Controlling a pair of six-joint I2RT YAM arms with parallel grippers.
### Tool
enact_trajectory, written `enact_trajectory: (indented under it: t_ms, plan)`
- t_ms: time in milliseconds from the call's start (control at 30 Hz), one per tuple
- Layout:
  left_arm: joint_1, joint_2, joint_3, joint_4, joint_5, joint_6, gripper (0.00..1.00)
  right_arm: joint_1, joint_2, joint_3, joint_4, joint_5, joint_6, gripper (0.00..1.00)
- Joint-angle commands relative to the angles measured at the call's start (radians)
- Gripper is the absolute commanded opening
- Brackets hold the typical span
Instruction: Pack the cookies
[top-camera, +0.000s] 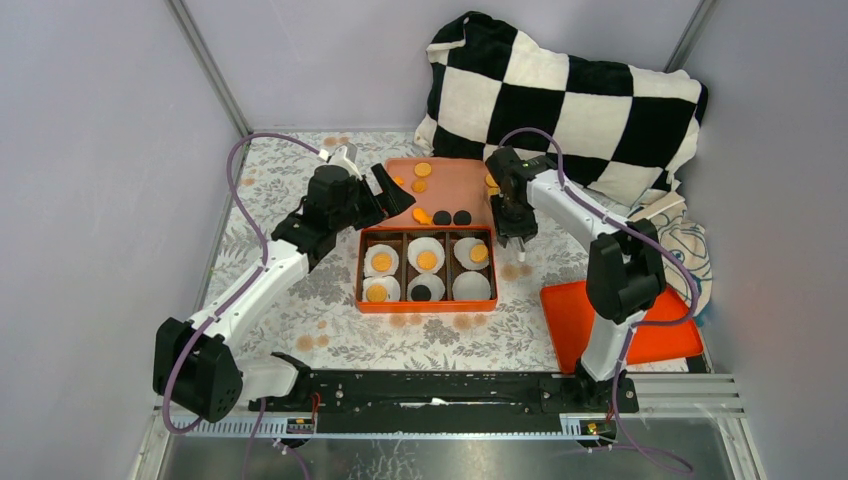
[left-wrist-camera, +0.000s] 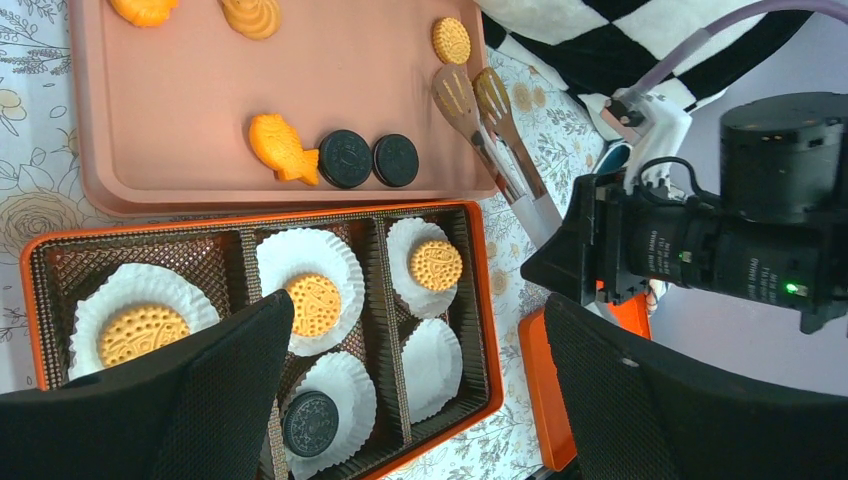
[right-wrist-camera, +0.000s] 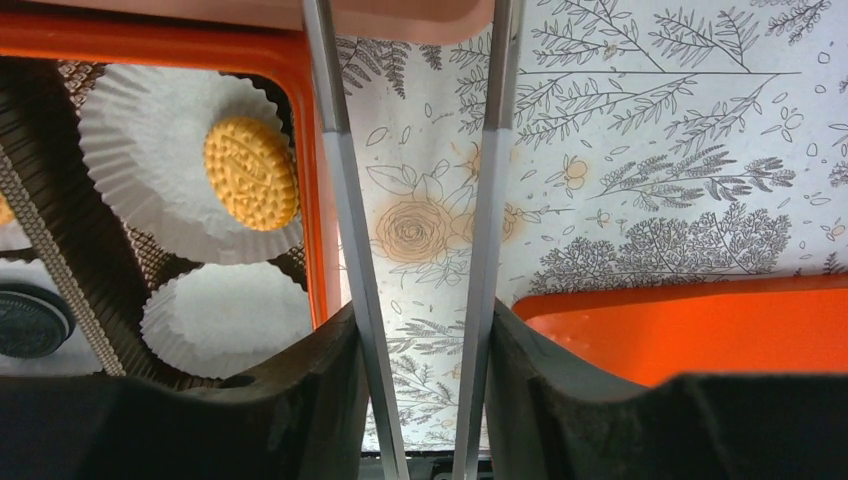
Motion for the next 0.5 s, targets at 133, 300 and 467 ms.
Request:
enact_trajectory:
  t_ms: [133, 300, 467]
  plan:
    - [-0.003, -0.010, -0.006, 0.020, -0.014, 0.022, 0.99, -0.001, -0.010, 0.056, 0.000, 0.064, 0.000, 0.26]
    - [-0.004, -0.012, -0.006, 0.019, -0.016, 0.010, 0.99, 0.029, -0.158, 0.041, 0.028, 0.075, -0.013, 0.09]
    - [-0.003, -0.017, -0.004, 0.006, -0.036, 0.001, 0.99, 0.116, -0.313, 0.045, -0.046, 0.054, 0.014, 0.02]
